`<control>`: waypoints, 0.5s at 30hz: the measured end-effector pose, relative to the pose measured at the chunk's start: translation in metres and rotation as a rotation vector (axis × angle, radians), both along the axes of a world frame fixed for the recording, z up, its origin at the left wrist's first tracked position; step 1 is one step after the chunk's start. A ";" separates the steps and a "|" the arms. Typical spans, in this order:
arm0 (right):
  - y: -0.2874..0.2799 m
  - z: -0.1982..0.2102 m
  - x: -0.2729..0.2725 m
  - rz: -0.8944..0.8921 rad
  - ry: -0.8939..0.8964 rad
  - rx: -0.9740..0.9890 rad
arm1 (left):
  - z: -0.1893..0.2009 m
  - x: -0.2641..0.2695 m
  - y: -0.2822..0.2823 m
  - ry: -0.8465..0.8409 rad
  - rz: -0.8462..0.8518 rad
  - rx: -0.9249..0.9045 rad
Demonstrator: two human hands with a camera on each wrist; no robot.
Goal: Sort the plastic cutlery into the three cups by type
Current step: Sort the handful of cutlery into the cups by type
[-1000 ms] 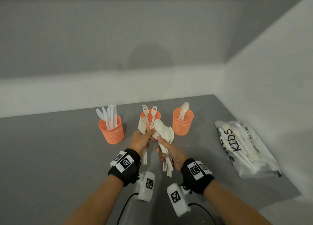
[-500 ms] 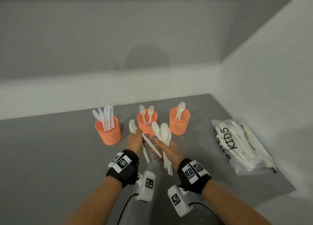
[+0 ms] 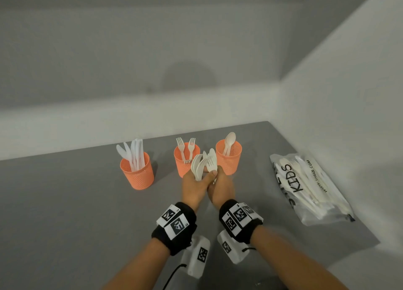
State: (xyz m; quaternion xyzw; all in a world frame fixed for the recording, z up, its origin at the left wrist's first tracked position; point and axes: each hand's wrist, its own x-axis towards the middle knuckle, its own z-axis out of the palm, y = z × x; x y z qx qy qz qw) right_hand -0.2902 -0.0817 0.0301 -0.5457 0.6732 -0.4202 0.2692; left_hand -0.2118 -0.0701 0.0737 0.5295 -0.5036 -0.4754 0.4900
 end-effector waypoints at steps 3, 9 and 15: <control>0.000 0.000 -0.001 0.016 -0.057 -0.027 | 0.001 -0.003 -0.004 -0.025 0.036 0.027; 0.001 -0.005 -0.003 0.079 -0.184 0.027 | 0.007 0.013 -0.024 0.157 0.065 0.180; 0.008 0.000 -0.008 0.093 -0.016 -0.022 | 0.005 0.010 -0.032 0.242 0.074 0.198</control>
